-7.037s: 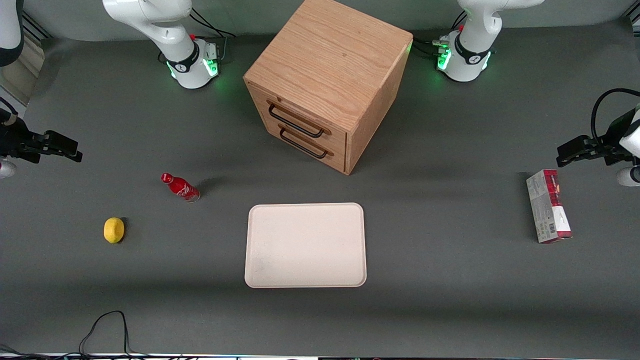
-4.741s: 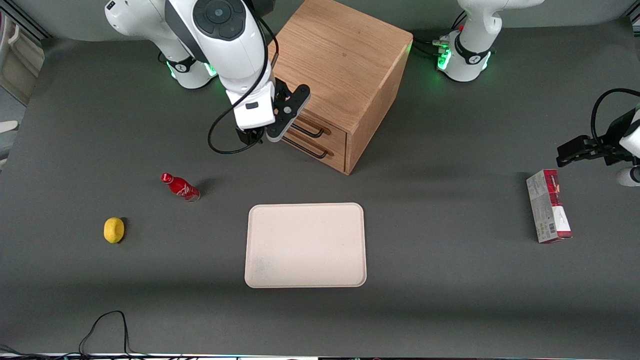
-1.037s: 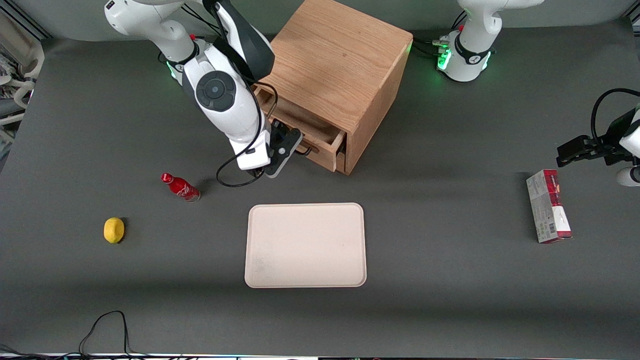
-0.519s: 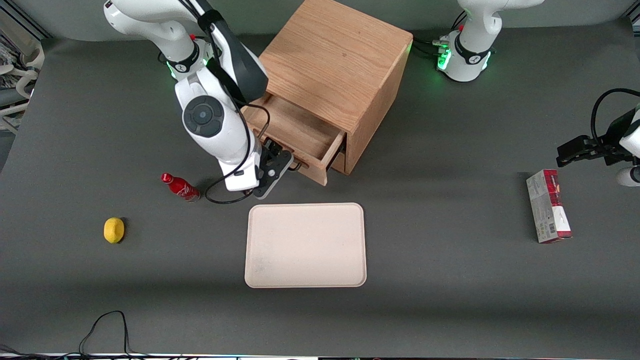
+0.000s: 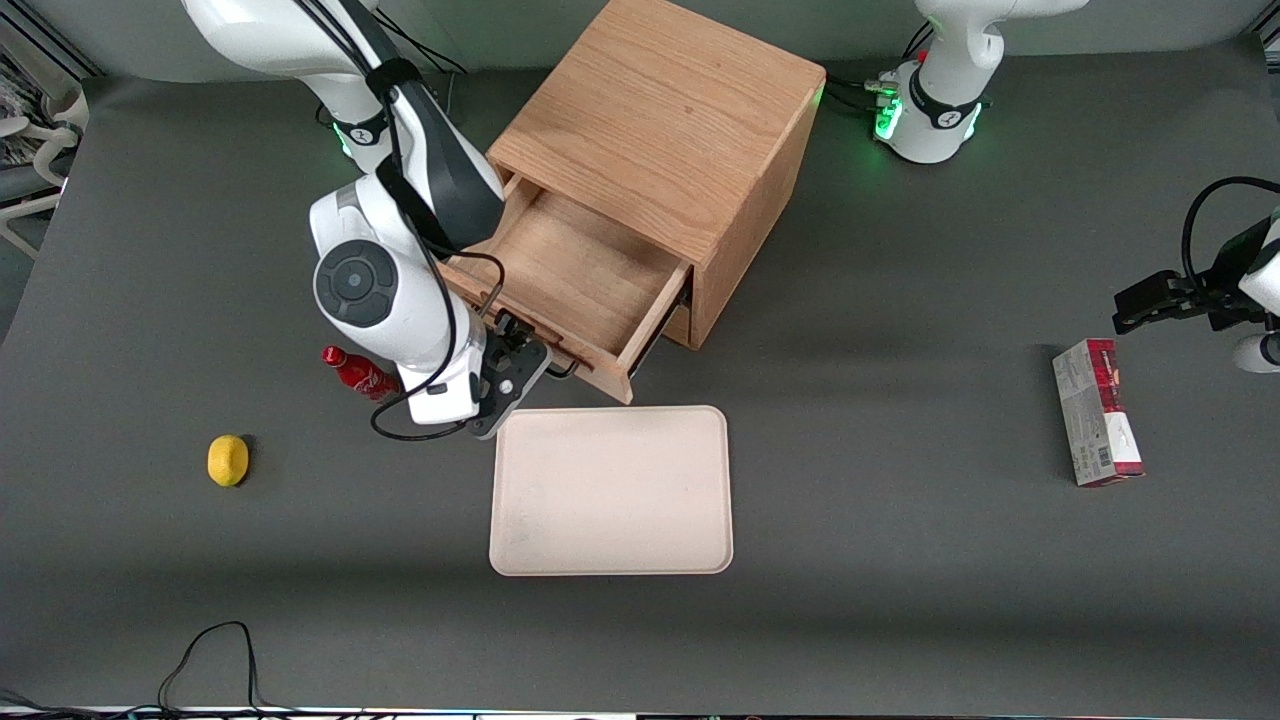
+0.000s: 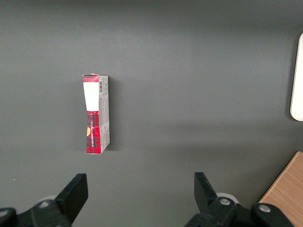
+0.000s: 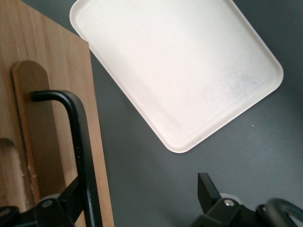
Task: Open upper drawer
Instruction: 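Pull the upper drawer outward by its handle with the right gripper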
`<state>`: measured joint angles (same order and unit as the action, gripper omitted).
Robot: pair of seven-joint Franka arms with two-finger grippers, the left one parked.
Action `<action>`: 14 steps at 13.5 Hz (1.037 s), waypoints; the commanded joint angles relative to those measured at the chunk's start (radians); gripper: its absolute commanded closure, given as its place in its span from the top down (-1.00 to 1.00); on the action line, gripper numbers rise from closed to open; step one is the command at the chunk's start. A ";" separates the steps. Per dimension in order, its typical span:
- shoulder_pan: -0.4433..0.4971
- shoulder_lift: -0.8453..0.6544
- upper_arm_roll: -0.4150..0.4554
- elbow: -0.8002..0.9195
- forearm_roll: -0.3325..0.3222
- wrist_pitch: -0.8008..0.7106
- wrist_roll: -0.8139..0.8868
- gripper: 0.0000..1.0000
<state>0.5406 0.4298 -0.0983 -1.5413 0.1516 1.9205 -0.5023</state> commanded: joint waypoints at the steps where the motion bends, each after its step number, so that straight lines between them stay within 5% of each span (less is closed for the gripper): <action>1: -0.030 0.038 0.003 0.059 -0.018 -0.029 -0.051 1.00; 14: -0.111 0.109 0.003 0.150 -0.033 -0.031 -0.071 1.00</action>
<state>0.4371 0.5141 -0.0990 -1.4380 0.1358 1.9077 -0.5589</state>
